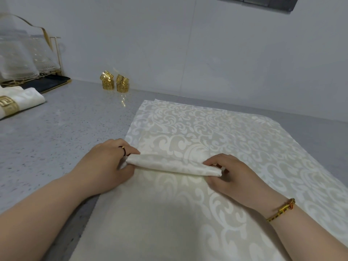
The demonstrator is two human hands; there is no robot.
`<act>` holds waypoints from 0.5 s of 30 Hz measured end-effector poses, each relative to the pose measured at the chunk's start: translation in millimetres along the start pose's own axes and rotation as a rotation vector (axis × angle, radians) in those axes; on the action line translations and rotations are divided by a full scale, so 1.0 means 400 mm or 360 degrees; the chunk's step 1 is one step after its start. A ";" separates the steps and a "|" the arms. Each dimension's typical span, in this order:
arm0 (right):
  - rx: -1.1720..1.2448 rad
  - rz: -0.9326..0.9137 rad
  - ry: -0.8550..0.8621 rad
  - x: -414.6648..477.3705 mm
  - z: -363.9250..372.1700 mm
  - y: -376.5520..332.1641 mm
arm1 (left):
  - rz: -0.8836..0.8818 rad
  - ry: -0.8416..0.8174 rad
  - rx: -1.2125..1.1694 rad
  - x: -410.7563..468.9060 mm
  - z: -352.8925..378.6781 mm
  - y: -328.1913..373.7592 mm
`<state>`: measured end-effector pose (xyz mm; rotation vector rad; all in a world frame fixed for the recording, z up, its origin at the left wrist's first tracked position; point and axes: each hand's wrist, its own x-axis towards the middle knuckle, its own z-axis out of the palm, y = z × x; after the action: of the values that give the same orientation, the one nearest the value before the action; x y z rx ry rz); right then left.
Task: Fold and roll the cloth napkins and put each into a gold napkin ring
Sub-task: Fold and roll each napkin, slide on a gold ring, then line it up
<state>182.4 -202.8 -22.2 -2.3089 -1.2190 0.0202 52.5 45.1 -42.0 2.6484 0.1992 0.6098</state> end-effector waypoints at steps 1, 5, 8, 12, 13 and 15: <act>0.0082 0.0041 0.0018 0.000 -0.004 -0.002 | -0.0024 -0.0005 -0.0053 -0.001 -0.003 0.002; 0.0422 0.0233 0.0035 -0.006 -0.026 -0.016 | -0.0199 0.0045 -0.0381 -0.009 -0.011 0.002; 0.0674 0.0333 0.0068 -0.006 -0.022 -0.025 | -0.0312 0.0102 -0.0442 -0.011 -0.011 0.014; 0.0473 0.0385 0.0204 0.002 0.000 -0.022 | -0.0499 0.0091 -0.0294 -0.002 0.002 0.028; 0.0359 0.0368 0.0226 0.004 0.004 -0.018 | -0.0498 0.0086 -0.0210 0.001 0.004 0.032; 0.0147 0.0311 0.0247 0.005 0.012 -0.011 | -0.0427 0.0135 -0.0072 0.002 0.007 0.036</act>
<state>179.3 -197.1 -23.8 -2.2932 -0.8950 -0.0323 55.1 31.3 -37.7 2.4954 0.5488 0.6281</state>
